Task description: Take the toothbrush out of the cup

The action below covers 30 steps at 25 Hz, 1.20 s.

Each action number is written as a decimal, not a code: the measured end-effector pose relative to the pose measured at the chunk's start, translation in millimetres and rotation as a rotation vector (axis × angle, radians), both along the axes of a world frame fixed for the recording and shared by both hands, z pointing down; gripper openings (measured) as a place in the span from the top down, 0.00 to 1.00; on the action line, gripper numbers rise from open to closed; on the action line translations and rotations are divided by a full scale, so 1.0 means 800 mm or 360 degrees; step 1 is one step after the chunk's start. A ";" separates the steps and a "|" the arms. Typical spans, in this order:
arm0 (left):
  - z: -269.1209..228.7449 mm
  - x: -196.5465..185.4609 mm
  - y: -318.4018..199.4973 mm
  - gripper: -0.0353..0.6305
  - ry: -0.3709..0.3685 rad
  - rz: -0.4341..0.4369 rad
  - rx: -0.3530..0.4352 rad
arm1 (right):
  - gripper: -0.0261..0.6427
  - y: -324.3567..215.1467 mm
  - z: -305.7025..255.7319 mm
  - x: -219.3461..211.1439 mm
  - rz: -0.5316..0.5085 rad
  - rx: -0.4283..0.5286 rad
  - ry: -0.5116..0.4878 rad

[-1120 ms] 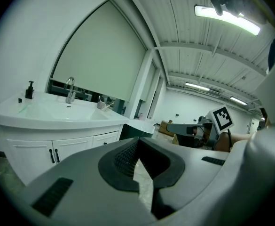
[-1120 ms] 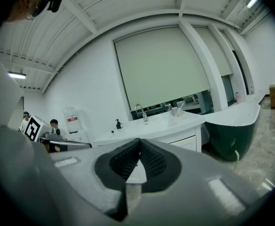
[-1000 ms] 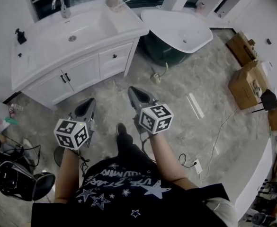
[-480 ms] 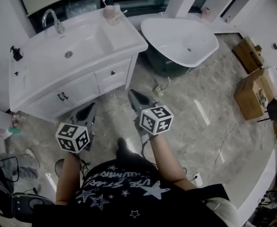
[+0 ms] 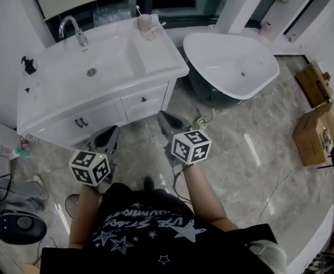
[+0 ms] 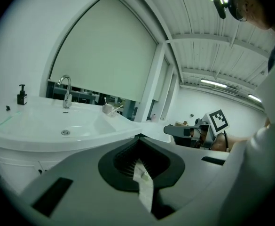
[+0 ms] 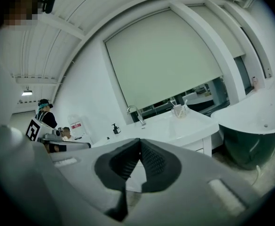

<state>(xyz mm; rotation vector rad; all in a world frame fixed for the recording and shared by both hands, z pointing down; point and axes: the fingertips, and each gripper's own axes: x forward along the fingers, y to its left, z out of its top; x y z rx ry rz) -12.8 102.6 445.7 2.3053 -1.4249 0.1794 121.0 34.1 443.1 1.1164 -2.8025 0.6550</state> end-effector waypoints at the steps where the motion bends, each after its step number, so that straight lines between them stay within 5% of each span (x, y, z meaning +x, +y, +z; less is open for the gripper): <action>1: 0.001 -0.001 -0.001 0.94 -0.0001 -0.0004 -0.0006 | 0.96 -0.001 0.002 -0.003 -0.0009 -0.0007 -0.0004; 11: 0.011 -0.024 -0.039 0.94 0.0066 -0.0033 -0.0016 | 0.96 -0.030 0.017 -0.017 -0.0006 -0.0045 0.0040; 18: 0.005 -0.039 -0.119 0.94 0.0087 0.0079 0.0037 | 0.96 -0.095 0.010 -0.016 0.0128 -0.0018 0.0097; 30: 0.013 -0.131 -0.267 0.94 0.0154 0.0123 0.0019 | 0.96 -0.238 0.001 -0.094 0.0198 0.0005 0.0182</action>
